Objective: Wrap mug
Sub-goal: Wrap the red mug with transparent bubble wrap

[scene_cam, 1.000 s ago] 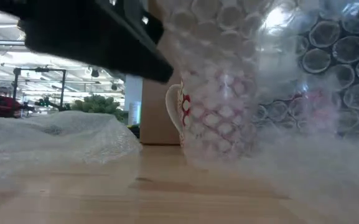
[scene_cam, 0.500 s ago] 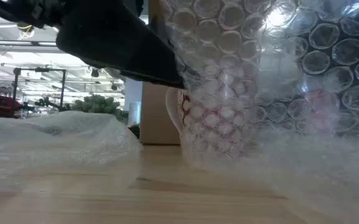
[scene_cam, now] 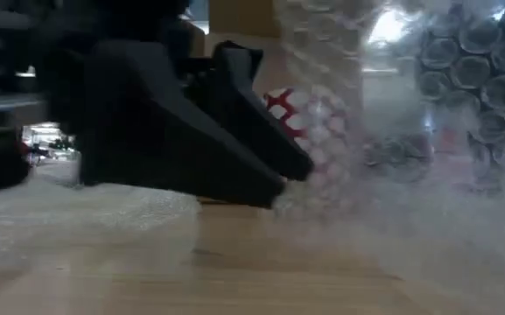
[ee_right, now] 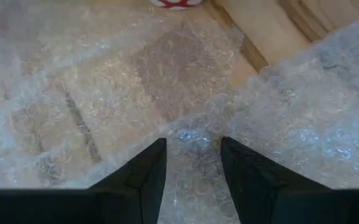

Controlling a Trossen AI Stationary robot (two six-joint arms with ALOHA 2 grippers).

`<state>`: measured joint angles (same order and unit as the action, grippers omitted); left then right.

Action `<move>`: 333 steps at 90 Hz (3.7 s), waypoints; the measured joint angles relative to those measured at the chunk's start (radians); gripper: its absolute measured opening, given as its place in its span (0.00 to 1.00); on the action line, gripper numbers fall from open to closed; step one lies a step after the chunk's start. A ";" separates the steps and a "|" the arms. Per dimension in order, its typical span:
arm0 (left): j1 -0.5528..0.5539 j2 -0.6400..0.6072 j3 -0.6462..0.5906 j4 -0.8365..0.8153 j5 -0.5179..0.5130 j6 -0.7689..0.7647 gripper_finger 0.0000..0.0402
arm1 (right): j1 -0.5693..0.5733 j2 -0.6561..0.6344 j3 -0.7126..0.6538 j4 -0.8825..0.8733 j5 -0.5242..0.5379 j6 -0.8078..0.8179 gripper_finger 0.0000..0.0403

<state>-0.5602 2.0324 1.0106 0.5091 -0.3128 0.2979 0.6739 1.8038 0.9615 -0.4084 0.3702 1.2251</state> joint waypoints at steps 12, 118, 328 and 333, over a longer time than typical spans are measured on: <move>-0.011 -0.012 0.012 -0.014 -0.006 -0.023 0.33 | 0.000 0.000 0.000 0.000 -0.011 0.000 0.35; -0.054 -0.081 0.033 -0.120 -0.005 -0.200 0.00 | 0.000 -0.123 0.109 -0.192 -0.010 -0.026 0.35; -0.084 -0.363 0.232 -1.162 0.031 -0.628 0.29 | 0.158 0.084 0.099 -0.082 -0.006 0.233 0.35; -0.094 -0.395 0.252 -1.177 -0.072 -0.612 0.30 | 0.158 0.084 0.099 -0.082 -0.003 0.223 0.35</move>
<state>-0.6544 1.6372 1.2624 -0.6683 -0.3847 -0.3137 0.8318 1.8874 1.0603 -0.4900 0.3668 1.4479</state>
